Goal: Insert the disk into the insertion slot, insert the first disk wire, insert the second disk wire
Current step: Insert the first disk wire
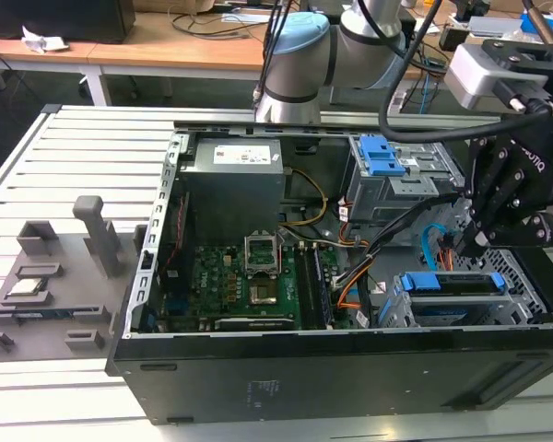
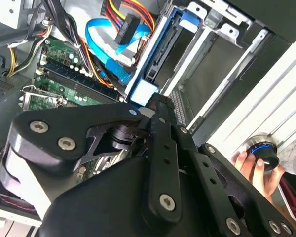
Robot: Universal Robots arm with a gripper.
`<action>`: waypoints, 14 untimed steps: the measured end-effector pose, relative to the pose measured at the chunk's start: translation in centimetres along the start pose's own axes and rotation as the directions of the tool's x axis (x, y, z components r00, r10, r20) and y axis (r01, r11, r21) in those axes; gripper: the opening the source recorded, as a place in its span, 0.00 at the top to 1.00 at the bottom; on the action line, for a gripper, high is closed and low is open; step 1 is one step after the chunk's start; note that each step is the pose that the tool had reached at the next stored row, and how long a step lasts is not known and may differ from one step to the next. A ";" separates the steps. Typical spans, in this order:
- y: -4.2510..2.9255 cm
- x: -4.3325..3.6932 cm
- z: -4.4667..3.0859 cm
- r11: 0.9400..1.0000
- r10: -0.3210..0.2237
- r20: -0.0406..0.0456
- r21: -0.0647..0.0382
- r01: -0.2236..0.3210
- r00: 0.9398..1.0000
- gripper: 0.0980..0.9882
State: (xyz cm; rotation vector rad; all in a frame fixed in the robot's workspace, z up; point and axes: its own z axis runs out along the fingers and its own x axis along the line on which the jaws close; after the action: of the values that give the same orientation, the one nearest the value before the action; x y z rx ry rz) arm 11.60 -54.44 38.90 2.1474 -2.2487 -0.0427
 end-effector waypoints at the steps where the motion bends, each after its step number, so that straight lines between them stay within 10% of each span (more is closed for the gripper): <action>1: -0.19 -0.07 0.03 1.000 0.000 0.000 0.000 0.000 1.000 0.99; 6: -1.56 -0.80 0.20 1.000 0.000 0.000 -0.001 0.000 1.000 0.99; 11: -2.93 -4.22 0.79 1.000 0.000 -0.006 -0.001 0.000 1.000 0.99; 14: -2.95 -4.97 1.53 1.000 0.000 -0.006 -0.001 0.000 1.000 0.99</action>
State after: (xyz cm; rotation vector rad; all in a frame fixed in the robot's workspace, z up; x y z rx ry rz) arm 14.71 -49.62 37.22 2.1434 -2.2451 -0.0371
